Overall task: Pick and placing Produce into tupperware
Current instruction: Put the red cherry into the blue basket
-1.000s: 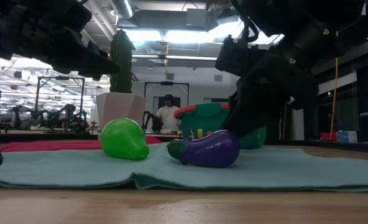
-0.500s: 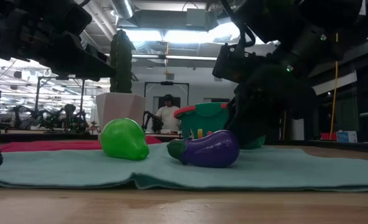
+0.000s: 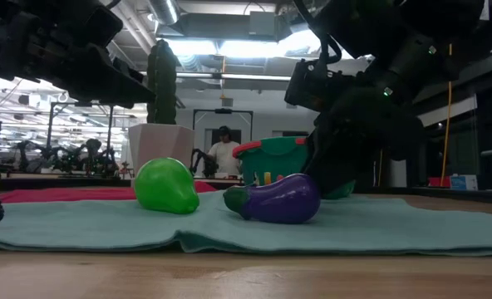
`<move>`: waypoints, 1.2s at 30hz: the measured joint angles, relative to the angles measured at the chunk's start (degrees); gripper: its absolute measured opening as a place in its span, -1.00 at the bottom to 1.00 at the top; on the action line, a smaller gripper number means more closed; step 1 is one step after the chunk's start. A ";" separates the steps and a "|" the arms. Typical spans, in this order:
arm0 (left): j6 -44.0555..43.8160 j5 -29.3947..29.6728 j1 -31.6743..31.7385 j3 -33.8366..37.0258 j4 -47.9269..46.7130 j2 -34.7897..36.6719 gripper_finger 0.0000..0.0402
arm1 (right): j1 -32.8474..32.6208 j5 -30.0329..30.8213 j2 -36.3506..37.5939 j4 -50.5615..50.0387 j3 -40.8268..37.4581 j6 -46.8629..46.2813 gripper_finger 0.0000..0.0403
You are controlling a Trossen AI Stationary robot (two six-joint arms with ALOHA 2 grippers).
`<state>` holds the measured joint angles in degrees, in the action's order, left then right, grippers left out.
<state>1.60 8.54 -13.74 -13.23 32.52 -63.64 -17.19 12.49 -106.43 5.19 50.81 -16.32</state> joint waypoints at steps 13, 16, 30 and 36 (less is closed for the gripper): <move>0.01 0.00 0.00 0.00 -0.01 0.00 -0.92 | 0.00 -0.09 0.39 0.62 0.02 -0.09 -0.44; 0.01 0.00 0.00 0.00 0.01 0.00 -0.87 | 0.02 -0.08 2.02 0.77 0.02 -0.15 -0.47; -0.01 0.00 0.20 0.00 0.59 0.00 -0.72 | 3.02 -0.03 13.18 -1.75 0.00 0.53 -0.47; -1.73 0.09 2.06 0.00 0.97 0.00 -0.68 | 5.09 0.04 18.60 -2.21 0.00 7.65 -0.47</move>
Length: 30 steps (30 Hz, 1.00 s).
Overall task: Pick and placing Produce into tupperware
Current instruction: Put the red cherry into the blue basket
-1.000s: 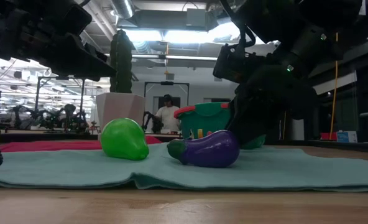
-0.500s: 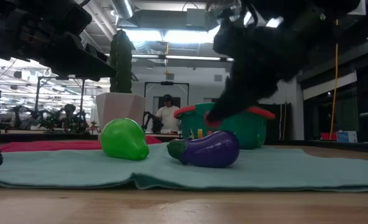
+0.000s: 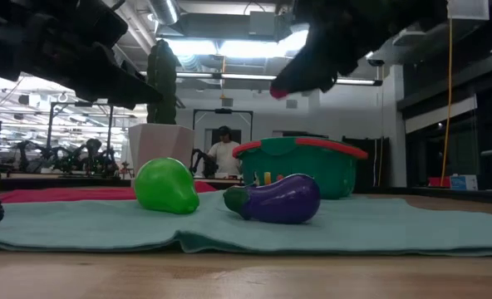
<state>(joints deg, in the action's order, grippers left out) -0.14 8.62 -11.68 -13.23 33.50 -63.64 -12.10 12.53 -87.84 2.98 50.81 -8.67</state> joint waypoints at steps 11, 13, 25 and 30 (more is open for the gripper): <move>-1.29 0.02 1.68 0.00 0.00 0.00 -0.63 | 6.06 0.02 8.39 0.33 -8.49 -0.63 -0.47; -1.29 0.00 1.65 0.00 0.20 0.00 -0.63 | 5.99 0.01 9.39 5.49 -11.53 -1.19 -0.47; -1.25 0.30 3.49 0.00 1.01 0.00 -0.77 | 5.99 -1.02 15.95 32.64 -28.42 0.44 -0.47; -1.23 0.35 4.94 0.00 1.31 0.00 -0.83 | 5.94 -6.38 17.81 42.52 -33.91 -0.01 -0.47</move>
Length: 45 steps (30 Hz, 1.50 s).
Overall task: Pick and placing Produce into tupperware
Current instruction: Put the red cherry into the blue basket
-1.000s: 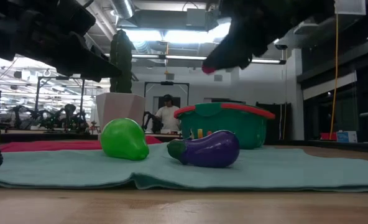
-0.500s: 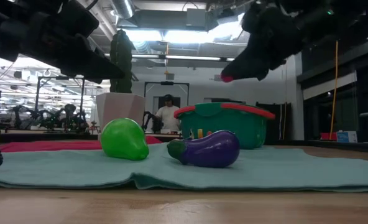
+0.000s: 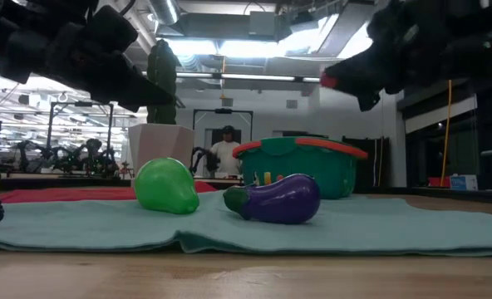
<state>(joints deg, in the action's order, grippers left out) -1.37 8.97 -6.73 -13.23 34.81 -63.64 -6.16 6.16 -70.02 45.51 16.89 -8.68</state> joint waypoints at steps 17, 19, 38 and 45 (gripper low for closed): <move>0.00 0.00 3.59 0.00 0.90 0.00 -1.00 | 4.44 9.00 0.94 5.91 -3.62 0.17 -0.47; -0.04 -0.02 3.86 0.00 0.90 0.00 -0.99 | 5.61 9.28 0.94 5.92 -3.62 0.11 -0.47; 0.42 0.02 5.52 0.00 0.85 0.00 -0.76 | 10.67 9.24 0.90 -2.67 -0.26 0.17 -0.48; 0.46 0.00 6.11 0.00 0.82 0.00 -0.71 | 14.31 9.24 0.88 -19.89 9.75 4.53 -0.48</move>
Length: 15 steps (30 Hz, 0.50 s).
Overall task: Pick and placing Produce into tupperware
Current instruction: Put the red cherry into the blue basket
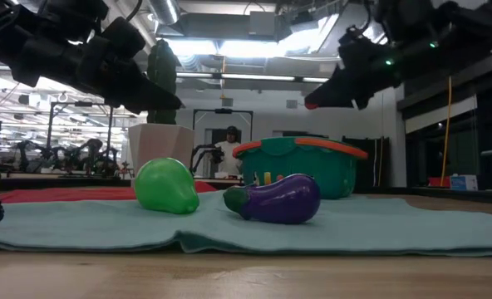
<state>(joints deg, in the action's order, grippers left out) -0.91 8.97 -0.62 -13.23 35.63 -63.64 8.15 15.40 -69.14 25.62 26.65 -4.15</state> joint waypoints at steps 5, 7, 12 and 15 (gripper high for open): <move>0.00 0.00 -0.02 0.00 -0.04 0.00 -0.68 | 2.44 -0.02 0.00 -13.63 6.99 0.18 -0.48; 0.00 0.00 -0.02 0.00 -0.07 0.00 -0.67 | 3.06 -0.02 0.00 -19.01 9.65 0.35 -0.48; 0.02 0.00 -0.02 -0.02 -0.43 0.00 -0.69 | 4.33 -0.75 -0.14 -27.52 14.60 0.33 -0.48; 0.01 0.00 -0.02 0.00 -0.45 0.00 -0.72 | 5.22 -4.02 -1.62 -27.72 15.74 -0.06 -0.48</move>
<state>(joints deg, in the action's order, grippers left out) -0.90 8.97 -0.64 -13.23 35.18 -63.64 13.36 11.38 -70.76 -2.10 42.39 -4.21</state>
